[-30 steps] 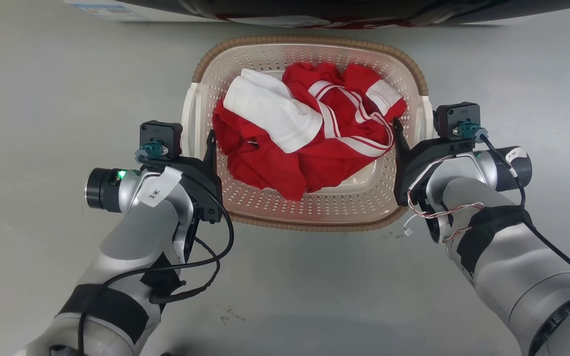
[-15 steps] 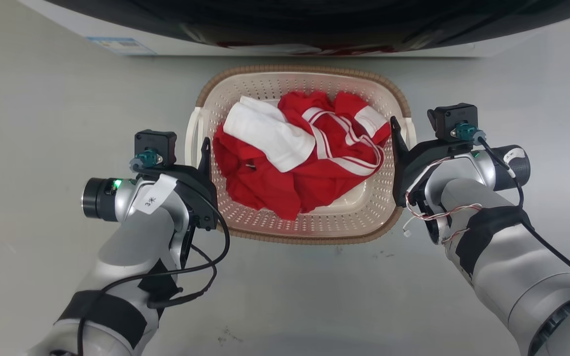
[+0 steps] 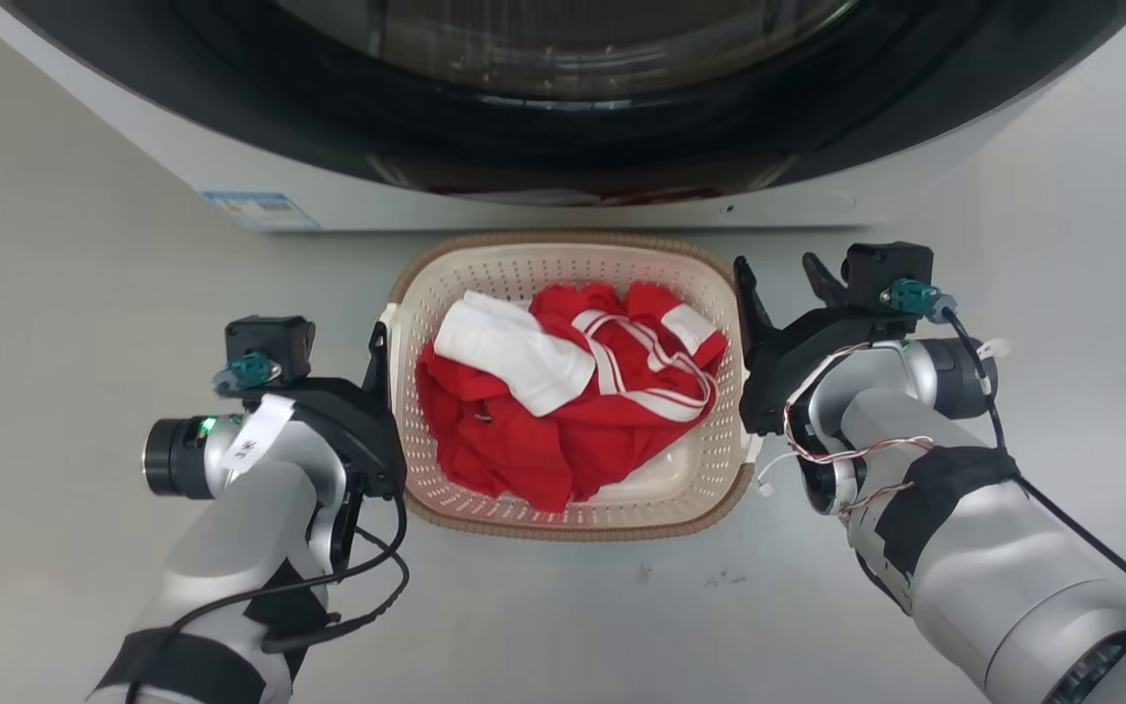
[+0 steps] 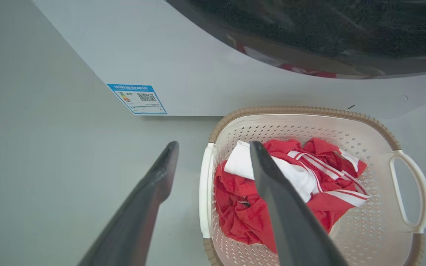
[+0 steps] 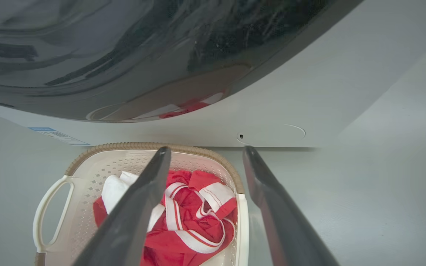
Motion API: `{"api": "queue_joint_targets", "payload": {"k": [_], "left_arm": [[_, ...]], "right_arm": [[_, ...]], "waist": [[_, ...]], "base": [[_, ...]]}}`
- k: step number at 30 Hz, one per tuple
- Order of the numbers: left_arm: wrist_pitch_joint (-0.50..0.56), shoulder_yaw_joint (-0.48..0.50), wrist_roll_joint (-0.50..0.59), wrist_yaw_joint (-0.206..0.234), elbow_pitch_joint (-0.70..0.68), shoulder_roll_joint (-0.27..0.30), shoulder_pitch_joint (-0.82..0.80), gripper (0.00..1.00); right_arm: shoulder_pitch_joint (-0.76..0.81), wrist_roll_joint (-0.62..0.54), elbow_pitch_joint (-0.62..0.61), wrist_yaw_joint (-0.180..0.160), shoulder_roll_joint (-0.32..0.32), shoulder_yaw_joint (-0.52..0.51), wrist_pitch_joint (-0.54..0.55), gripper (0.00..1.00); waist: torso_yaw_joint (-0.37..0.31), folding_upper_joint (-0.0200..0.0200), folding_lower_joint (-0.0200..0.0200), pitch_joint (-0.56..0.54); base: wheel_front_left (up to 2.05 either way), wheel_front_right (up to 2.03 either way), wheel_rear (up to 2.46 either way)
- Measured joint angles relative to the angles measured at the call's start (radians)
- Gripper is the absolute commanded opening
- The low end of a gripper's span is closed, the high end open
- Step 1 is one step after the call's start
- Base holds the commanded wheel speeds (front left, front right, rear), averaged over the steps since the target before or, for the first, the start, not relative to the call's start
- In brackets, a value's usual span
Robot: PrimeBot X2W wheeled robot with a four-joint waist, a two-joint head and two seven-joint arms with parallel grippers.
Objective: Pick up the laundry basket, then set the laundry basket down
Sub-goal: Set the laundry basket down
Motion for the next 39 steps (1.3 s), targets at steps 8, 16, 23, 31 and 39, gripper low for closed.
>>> {"api": "queue_joint_targets", "payload": {"k": [8,16,23,31,39], "left_arm": [[0.0,0.053,0.014,0.019,-0.1,0.026,0.111,1.0],[0.0,0.089,0.073,0.037,-0.214,0.067,0.239,1.0],[0.0,0.142,0.101,0.053,-0.323,0.097,0.37,1.0],[0.0,0.209,0.166,0.063,-0.503,0.119,0.569,1.0],[0.0,0.272,0.262,0.072,-0.704,0.125,0.757,1.0]], "right_arm": [[0.085,-0.015,-0.043,0.002,0.001,-0.05,0.0,1.0],[0.191,-0.059,-0.096,0.002,-0.003,-0.1,0.0,1.0],[0.3,-0.084,-0.168,0.002,-0.007,-0.169,0.0,1.0],[0.479,-0.161,-0.301,0.001,-0.024,-0.235,0.0,1.0],[0.644,-0.271,-0.442,0.001,-0.054,-0.327,0.0,1.0]], "waist": [[-0.023,-0.0001,0.0,-0.131],[-0.041,-0.0001,-0.0001,-0.249],[-0.052,-0.0001,-0.0001,-0.339],[-0.066,-0.0001,-0.0001,-0.454],[-0.079,-0.0001,-0.0001,-0.53]], "base": [[0.0,0.0,0.0],[0.0,0.0,0.0],[0.0,0.0,0.0],[0.0,0.0,0.0],[0.0,0.0,0.0]]}}
